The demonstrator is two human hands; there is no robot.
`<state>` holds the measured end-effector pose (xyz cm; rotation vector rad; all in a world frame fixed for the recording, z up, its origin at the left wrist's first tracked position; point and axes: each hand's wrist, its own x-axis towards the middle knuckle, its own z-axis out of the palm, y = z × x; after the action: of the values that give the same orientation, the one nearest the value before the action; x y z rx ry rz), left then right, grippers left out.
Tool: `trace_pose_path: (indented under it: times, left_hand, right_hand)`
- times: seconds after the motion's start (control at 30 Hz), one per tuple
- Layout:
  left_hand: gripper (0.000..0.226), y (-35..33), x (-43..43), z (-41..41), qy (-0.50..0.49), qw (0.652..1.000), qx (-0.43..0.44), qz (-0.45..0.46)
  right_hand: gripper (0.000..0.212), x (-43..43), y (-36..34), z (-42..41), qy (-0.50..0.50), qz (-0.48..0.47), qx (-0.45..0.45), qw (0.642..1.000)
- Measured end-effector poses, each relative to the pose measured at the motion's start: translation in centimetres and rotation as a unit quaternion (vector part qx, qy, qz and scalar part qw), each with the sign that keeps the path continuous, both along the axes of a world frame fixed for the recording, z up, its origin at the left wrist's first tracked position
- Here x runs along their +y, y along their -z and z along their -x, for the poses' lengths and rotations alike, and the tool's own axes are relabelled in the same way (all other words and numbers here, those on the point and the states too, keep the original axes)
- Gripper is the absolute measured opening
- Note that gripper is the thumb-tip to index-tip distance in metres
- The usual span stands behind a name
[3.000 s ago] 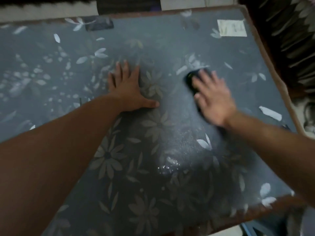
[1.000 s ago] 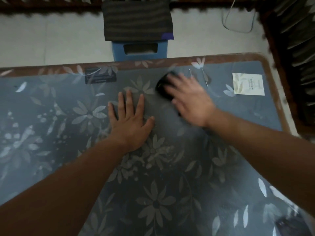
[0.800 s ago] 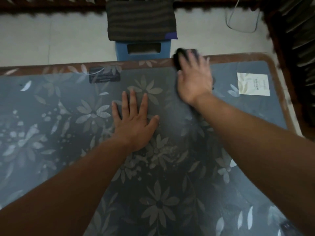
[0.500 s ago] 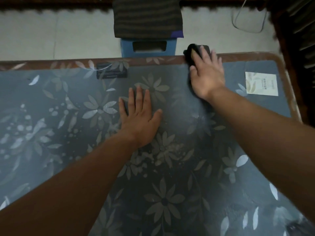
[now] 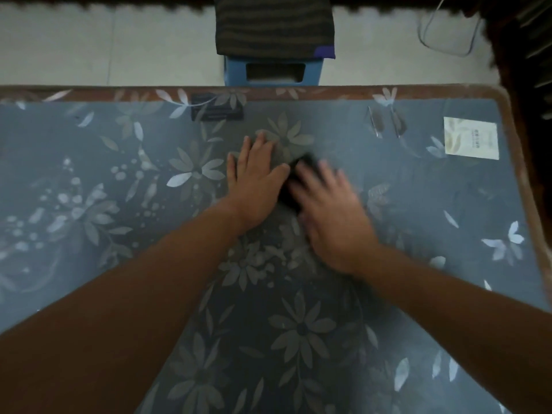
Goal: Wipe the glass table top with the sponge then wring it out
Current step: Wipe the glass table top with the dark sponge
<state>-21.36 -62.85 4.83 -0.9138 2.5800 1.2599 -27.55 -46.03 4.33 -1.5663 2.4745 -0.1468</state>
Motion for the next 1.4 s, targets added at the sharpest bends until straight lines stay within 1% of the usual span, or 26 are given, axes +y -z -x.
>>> trace_pose_path:
  times: [0.07, 0.1, 0.13, 0.2, 0.23, 0.27, 0.33, 0.4, 0.43, 0.53, 0.6, 0.7, 0.77, 0.83, 0.9, 0.97, 1.0, 1.03, 1.1, 1.17, 1.2, 1.23, 1.27, 1.33, 1.37, 1.4]
  left_hand:
    - [0.054, -0.1, -0.6, -0.1, -0.013, 0.999, 0.019, -0.039]
    - [0.06, -0.2, -0.9, -0.2, -0.012, 0.998, 0.031, -0.06]
    - [0.066, -0.3, -1.2, -0.5, -0.01, 0.996, 0.044, -0.074]
    - [0.071, -0.3, -1.4, -0.7, -0.003, 0.996, 0.053, -0.076]
    - [0.072, -0.2, -1.4, -0.7, -0.001, 0.996, 0.053, -0.074]
    - [0.072, -0.3, -1.4, -0.6, -0.002, 0.996, 0.05, -0.077]
    - [0.07, -0.4, -1.5, -0.6, -0.002, 0.996, 0.043, -0.079]
    - [0.065, -0.6, -1.5, -1.7, 0.04, 0.998, 0.054, -0.009]
    - [0.063, -0.7, -1.3, -2.8, 0.072, 0.994, 0.057, 0.052]
    - [0.062, -1.6, 0.8, -8.2, 0.116, 0.979, 0.021, 0.166]
    - [0.061, -2.1, 3.0, -12.9, 0.128, 0.971, -0.023, 0.202]
    - [0.064, -1.7, 6.0, -18.9, 0.151, 0.958, -0.072, 0.233]
    - [0.066, -1.0, 7.0, -21.3, 0.157, 0.954, -0.094, 0.237]
    - [0.067, -0.4, 7.4, -22.4, 0.16, 0.953, -0.097, 0.236]
    - [0.068, 0.5, 7.4, -22.9, 0.171, 0.949, -0.097, 0.246]
    - [0.07, 1.0, 7.4, -23.1, 0.181, 0.942, -0.103, 0.262]
    - [0.07, 1.2, 7.5, -23.1, 0.181, 0.94, -0.105, 0.269]
    - [0.07, 1.2, 7.5, -23.0, 0.179, 0.939, -0.107, 0.272]
    - [0.07, 1.2, 7.6, -23.0, 0.176, 0.94, -0.107, 0.272]
    - [0.069, 1.2, 7.6, -23.1, 0.172, 0.941, -0.105, 0.272]
    - [0.069, 1.2, 7.6, -23.1, 0.171, 0.942, -0.105, 0.271]
    - [0.069, 1.1, 7.6, -23.1, 0.171, 0.941, -0.104, 0.272]
    - [0.069, 1.1, 7.7, -23.1, 0.172, 0.941, -0.105, 0.272]
    - [0.07, 1.1, 7.7, -23.1, 0.168, 0.943, -0.105, 0.269]
    - [0.07, 1.2, 7.7, -23.2, 0.165, 0.944, -0.104, 0.267]
    - [0.07, 1.3, 7.7, -23.2, 0.164, 0.944, -0.105, 0.266]
  right_hand:
    - [0.053, 2.2, 0.2, 0.3, -0.078, -0.009, 0.007, 0.997]
    - [0.054, 2.7, 0.4, 1.8, -0.035, -0.003, 0.018, 0.999]
    - [0.055, 3.0, 0.5, 3.5, 0.057, 0.005, 0.019, 0.998]
    - [0.057, 3.1, 0.0, 4.7, 0.238, 0.013, -0.01, 0.971]
    - [0.057, 2.8, 0.0, 3.2, 0.271, 0.015, -0.01, 0.962]
    - [0.057, 2.7, 0.1, 1.0, 0.255, 0.024, 0.004, 0.967]
    - [0.055, 3.5, 0.3, -4.1, 0.137, 0.02, 0.003, 0.99]
    - [0.052, 5.2, 0.2, -5.7, 0.045, 0.014, -0.043, 0.998]
    - [0.052, 5.6, 0.0, -4.8, 0.049, 0.027, -0.05, 0.997]
    - [0.054, 5.8, 0.0, -0.7, 0.256, 0.065, -0.068, 0.962]
    - [0.056, 5.1, 0.0, -2.3, 0.305, 0.059, -0.055, 0.949]
    - [0.059, 5.7, 0.5, -10.2, 0.118, 0.025, -0.015, 0.993]
    - [0.057, 7.3, 0.3, -13.1, 0.001, 0.004, -0.021, 1.0]
    - [0.059, 8.2, 0.6, -10.6, -0.019, 0.003, 0.027, 0.999]
    - [0.06, 8.3, 1.0, -6.7, 0.134, 0.011, 0.056, 0.989]
    - [0.057, 7.3, 0.4, -5.3, 0.312, 0.037, 0.015, 0.949]
    - [0.057, 6.6, 0.3, -6.6, 0.337, 0.044, 0.013, 0.94]
    - [0.058, 6.4, 0.5, -9.0, 0.308, 0.038, 0.029, 0.95]
    - [0.058, 7.5, 0.9, -15.0, 0.121, 0.012, 0.031, 0.992]
    - [0.057, 9.7, 0.6, -17.5, -0.022, -0.008, 0.006, 1.0]
    - [0.057, 10.6, 0.6, -16.2, -0.045, -0.008, 0.021, 0.999]
    - [0.057, 11.1, 0.9, -14.3, -0.015, -0.003, 0.05, 0.999]
    - [0.056, 11.4, 1.1, -12.1, 0.072, 0.008, 0.059, 0.996]
    - [0.055, 11.2, 0.7, -8.3, 0.279, 0.036, 0.036, 0.959]
    - [0.056, 10.4, 0.4, -8.5, 0.345, 0.049, 0.012, 0.937]
    - [0.057, 9.6, 0.4, -10.4, 0.361, 0.054, 0.014, 0.931]
